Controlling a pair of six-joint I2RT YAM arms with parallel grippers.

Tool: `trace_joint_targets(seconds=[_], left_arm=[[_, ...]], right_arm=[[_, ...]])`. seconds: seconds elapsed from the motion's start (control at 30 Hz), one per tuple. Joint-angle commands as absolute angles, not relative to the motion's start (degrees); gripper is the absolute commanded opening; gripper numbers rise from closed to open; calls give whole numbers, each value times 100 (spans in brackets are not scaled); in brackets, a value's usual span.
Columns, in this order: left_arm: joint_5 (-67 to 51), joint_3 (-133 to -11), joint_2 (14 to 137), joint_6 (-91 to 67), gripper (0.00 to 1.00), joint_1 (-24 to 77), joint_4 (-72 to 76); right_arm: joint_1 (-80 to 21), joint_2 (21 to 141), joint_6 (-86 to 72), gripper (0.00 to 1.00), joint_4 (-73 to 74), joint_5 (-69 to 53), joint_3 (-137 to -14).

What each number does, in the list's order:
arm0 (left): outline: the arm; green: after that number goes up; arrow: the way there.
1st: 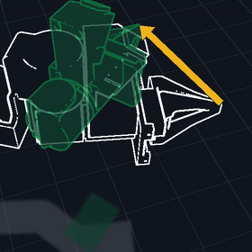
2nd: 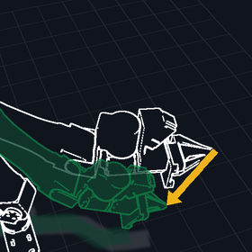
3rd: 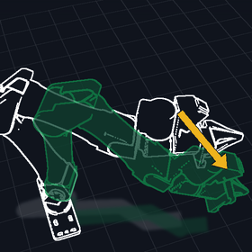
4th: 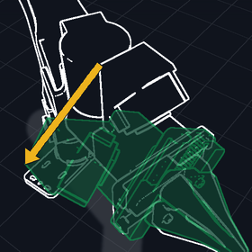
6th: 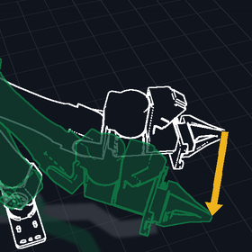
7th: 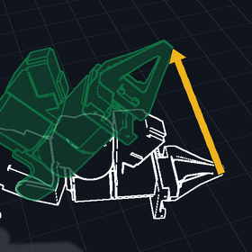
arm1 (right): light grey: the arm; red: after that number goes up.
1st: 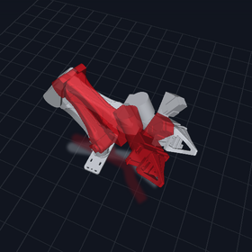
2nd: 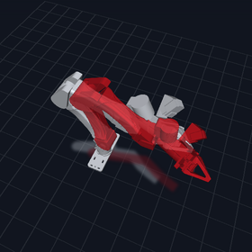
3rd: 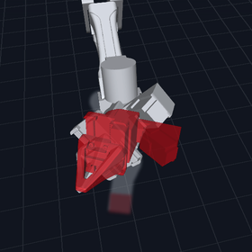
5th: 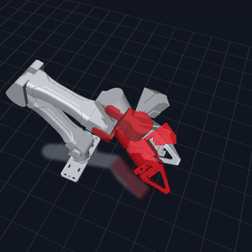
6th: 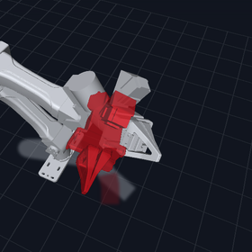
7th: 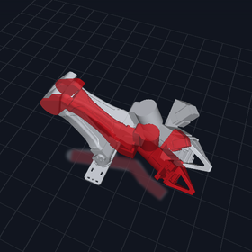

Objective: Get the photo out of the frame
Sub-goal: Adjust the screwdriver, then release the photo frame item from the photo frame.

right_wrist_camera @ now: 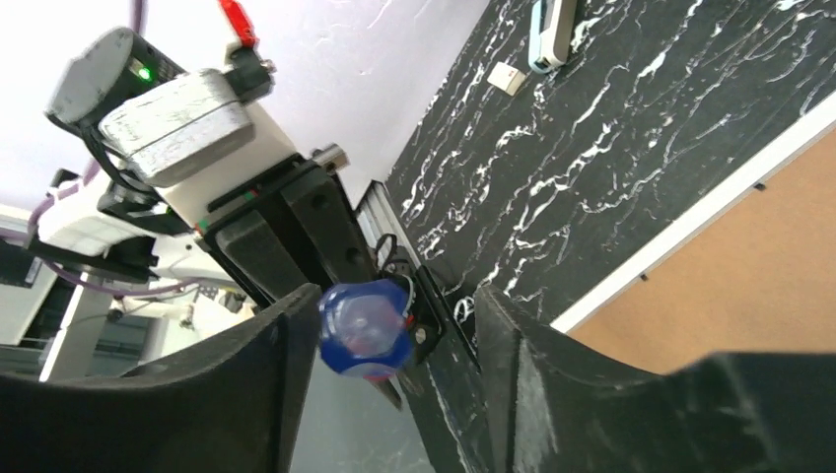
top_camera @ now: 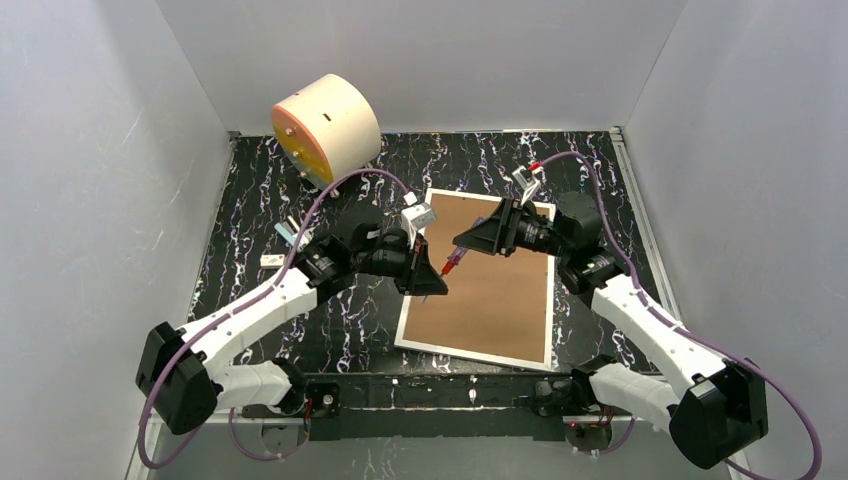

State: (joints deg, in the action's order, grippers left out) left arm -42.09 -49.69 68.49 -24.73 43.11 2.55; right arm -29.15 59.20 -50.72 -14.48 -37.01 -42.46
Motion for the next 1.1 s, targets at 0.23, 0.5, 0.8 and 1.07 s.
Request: trace_joint_targets(seconds=[0.23, 0.5, 0.8, 1.07], left_arm=[[-3813, -6823, 7002, 1265, 0, 4312, -4317], [-3668, -7508, 7460, 1719, 0, 4351, -4923], [-3710, -7757, 7622, 1778, 0, 4386, -4963], [-3714, -7802, 7664, 1774, 0, 4386, -4949]], right_arm=[[-1939, 6247, -3465, 92, 713, -6317, -5545], [-1975, 6648, -3295, 83, 1014, -7012, -5943], [-2681, 7189, -2579, 76, 1749, -6569, -6362], [-3035, 7490, -2375, 54, 1750, -6561, -6402]])
